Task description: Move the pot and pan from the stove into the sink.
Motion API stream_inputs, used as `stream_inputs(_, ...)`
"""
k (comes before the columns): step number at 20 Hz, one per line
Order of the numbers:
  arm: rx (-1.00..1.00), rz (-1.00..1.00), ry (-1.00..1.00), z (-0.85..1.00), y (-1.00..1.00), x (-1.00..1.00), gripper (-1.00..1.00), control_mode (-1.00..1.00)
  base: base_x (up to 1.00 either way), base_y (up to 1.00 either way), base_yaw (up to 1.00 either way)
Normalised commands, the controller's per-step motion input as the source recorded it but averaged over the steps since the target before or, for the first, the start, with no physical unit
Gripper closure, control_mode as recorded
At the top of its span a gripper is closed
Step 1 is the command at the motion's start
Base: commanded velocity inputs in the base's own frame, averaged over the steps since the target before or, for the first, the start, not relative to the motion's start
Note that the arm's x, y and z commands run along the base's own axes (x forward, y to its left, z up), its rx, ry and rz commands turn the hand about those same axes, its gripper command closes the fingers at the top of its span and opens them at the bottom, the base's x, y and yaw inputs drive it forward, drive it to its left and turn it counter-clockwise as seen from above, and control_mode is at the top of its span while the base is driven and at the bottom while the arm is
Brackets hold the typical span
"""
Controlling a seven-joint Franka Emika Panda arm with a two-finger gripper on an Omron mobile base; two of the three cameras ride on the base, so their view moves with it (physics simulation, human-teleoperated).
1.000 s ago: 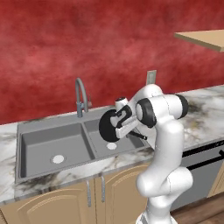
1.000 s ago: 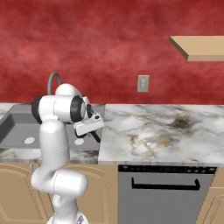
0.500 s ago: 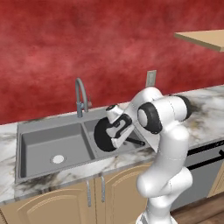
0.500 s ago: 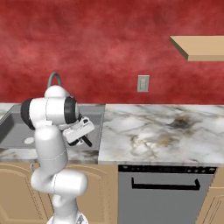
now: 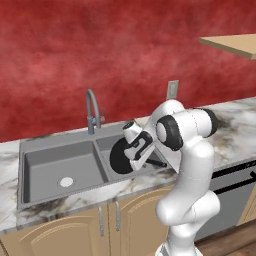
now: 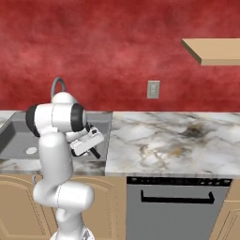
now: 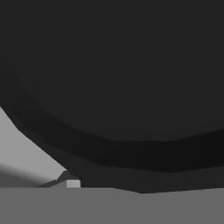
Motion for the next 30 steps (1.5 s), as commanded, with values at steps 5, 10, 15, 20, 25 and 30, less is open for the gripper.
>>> stream_inputs(5,-0.03,0.00,0.07,-0.28,0.01,0.32,1.00,-1.00,0.00,0.00,0.00)
stream_inputs(10,-0.01,-0.01,0.01,-0.03,0.03,0.09,1.00,-1.00,0.00,0.00,0.00)
stream_inputs(15,-0.03,-0.02,0.00,-0.02,0.12,0.09,1.00,-1.00,0.00,0.00,0.00)
stream_inputs(20,-0.02,-0.02,0.01,-0.03,0.12,0.09,-1.00,-1.00,0.00,0.00,0.00)
stream_inputs(25,0.00,-0.02,0.02,0.00,0.09,0.17,-1.00,-1.00,0.00,0.00,0.00)
stream_inputs(30,0.00,-0.03,0.03,-0.02,0.16,0.28,-1.00,-1.00,0.00,0.00,0.00)
